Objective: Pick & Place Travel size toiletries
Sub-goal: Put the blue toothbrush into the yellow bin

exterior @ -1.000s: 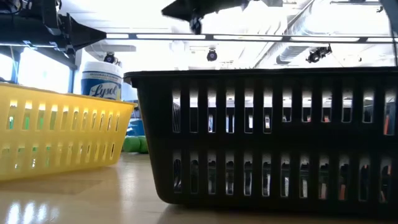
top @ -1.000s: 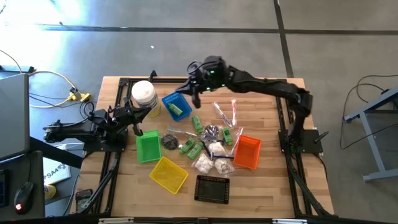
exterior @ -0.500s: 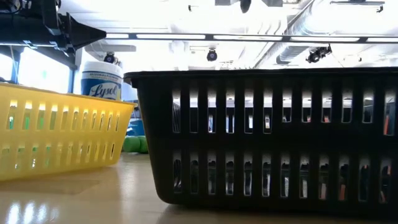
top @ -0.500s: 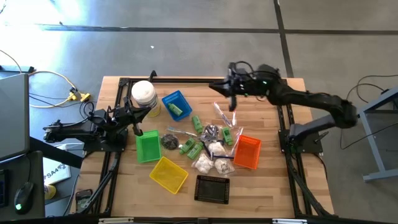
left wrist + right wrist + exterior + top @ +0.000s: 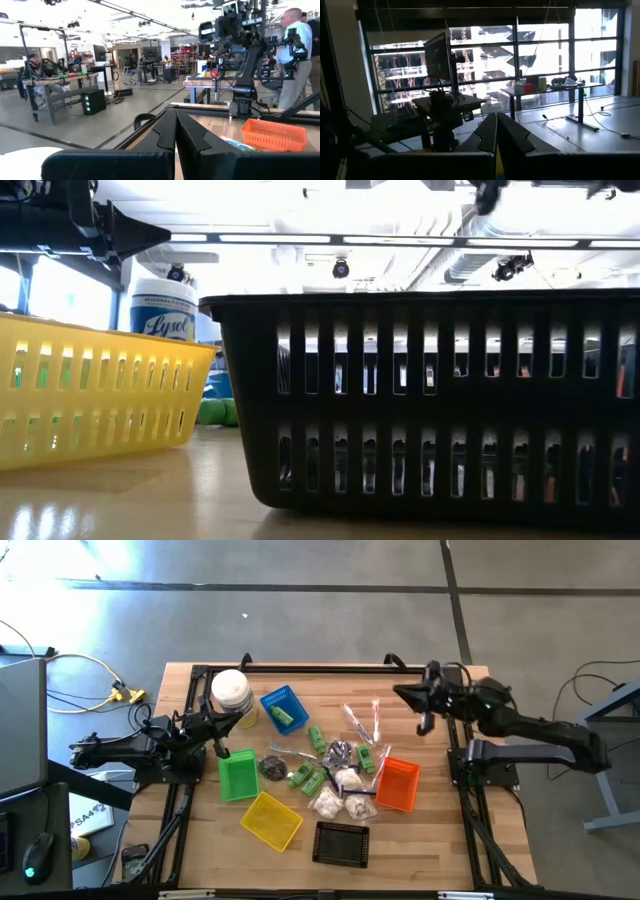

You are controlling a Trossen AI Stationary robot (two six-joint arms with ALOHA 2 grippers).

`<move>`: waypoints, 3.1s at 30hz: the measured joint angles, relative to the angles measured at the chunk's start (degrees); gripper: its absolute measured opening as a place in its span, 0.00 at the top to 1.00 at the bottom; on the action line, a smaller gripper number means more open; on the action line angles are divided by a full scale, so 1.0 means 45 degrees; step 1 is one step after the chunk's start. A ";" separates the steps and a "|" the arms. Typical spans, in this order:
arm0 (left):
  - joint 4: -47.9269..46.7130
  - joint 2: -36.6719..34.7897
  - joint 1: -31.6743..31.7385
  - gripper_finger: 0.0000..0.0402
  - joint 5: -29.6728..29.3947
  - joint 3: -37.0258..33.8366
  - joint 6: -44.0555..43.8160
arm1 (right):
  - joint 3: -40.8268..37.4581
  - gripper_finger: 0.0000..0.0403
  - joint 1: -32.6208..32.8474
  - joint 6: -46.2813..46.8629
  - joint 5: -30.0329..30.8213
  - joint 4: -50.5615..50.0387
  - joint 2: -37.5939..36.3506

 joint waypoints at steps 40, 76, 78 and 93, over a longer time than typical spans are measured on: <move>0.0231 -0.0005 0.0000 1.00 0.0019 0.0000 -0.0179 | -0.7331 0.99 0.0021 0.0756 0.0554 0.2510 -0.5596; -1.3826 1.9373 0.0001 1.00 -0.0157 1.7845 -0.0409 | -0.7375 0.99 0.0021 0.2422 -0.0558 0.2394 -0.5596; -1.4479 2.0077 0.0015 0.99 0.0283 1.8164 -0.0089 | -0.7379 0.99 0.0024 0.2472 -0.0809 0.2381 -0.5596; -1.4796 2.1731 0.1441 0.61 0.4304 1.7257 -0.0216 | -0.7384 0.99 0.0026 0.3126 -0.1845 0.2346 -0.5592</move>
